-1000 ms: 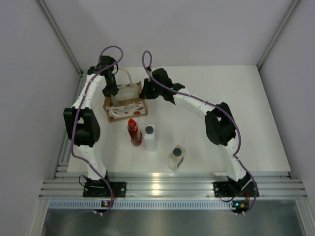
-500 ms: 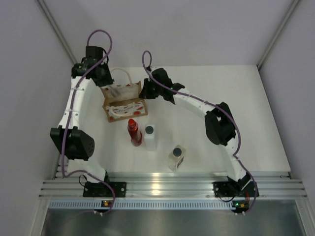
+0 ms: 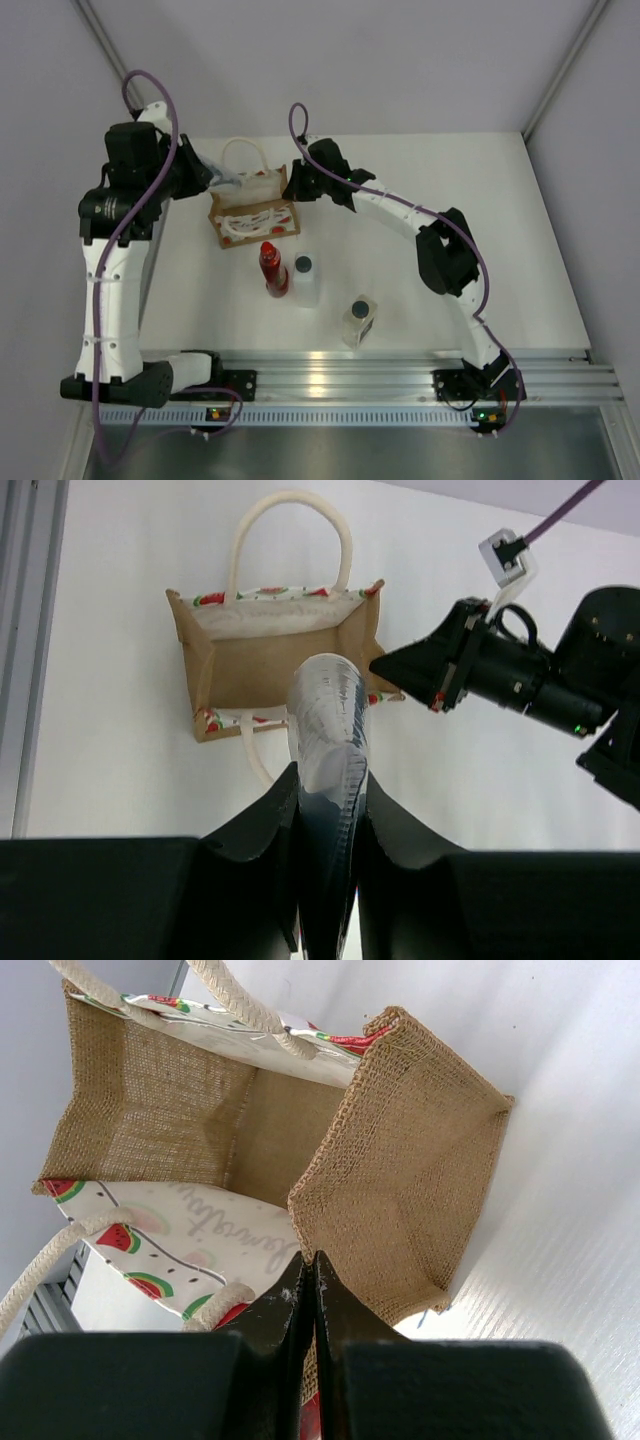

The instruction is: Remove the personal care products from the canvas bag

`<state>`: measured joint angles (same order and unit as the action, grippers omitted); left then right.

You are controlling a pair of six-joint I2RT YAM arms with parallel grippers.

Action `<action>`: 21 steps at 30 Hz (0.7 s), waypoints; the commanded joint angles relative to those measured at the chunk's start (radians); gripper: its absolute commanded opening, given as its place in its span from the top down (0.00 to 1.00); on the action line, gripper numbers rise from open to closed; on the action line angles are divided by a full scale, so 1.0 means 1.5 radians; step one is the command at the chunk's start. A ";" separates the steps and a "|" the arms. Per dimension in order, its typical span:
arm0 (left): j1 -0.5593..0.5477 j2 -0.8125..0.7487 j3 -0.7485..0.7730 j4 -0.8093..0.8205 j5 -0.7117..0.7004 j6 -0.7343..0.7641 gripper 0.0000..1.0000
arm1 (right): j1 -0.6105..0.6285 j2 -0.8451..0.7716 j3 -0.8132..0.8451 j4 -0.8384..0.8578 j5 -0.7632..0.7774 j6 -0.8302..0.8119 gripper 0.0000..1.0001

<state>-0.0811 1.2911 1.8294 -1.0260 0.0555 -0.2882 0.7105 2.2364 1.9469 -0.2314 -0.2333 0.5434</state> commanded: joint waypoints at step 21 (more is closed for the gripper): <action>-0.063 -0.142 -0.426 -0.026 -0.063 -0.045 1.00 | -0.001 -0.003 0.028 0.012 0.001 0.002 1.00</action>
<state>-0.1612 1.0832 1.1980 -1.1282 -0.0006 -0.3202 0.7105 2.2364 1.9469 -0.2314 -0.2333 0.5434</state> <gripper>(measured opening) 0.256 0.005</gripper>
